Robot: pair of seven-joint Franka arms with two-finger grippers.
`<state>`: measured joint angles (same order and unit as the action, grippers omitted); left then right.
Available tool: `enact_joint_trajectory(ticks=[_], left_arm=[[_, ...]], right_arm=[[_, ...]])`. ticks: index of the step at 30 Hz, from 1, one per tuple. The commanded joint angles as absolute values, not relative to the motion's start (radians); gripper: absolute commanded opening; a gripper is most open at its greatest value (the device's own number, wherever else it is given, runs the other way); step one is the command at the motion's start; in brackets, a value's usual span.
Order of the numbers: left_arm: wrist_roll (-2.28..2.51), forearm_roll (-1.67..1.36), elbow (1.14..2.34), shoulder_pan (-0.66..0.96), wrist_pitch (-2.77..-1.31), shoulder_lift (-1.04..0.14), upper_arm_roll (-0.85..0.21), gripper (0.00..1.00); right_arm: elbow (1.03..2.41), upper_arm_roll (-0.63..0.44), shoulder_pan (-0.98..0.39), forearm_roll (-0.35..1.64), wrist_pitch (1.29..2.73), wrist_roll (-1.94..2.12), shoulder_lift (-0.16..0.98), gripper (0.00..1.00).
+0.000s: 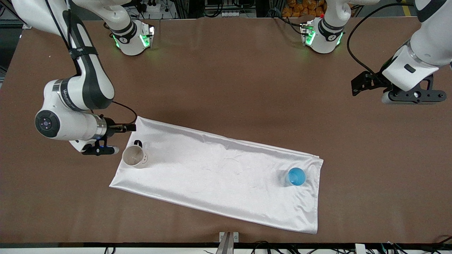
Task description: Place blue cup into white mug on table
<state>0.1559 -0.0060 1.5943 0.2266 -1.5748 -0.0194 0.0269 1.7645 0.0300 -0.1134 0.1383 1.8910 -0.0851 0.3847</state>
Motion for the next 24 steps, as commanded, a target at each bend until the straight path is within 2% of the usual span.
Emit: enact_joint_trajectory(ticks=[1, 24], left_arm=[[0.15, 0.0, 1.586, 0.229, -1.586, -0.026, 0.029, 1.0], [0.15, -0.005, 1.578, 0.242, -1.595, -0.046, 0.008, 1.0]], right_arm=[[1.753, 0.028, -0.135, 0.163, 1.943, -0.115, 0.428, 1.0], [1.733, 0.028, -0.141, 0.161, 2.072, -0.114, 0.56, 1.0]])
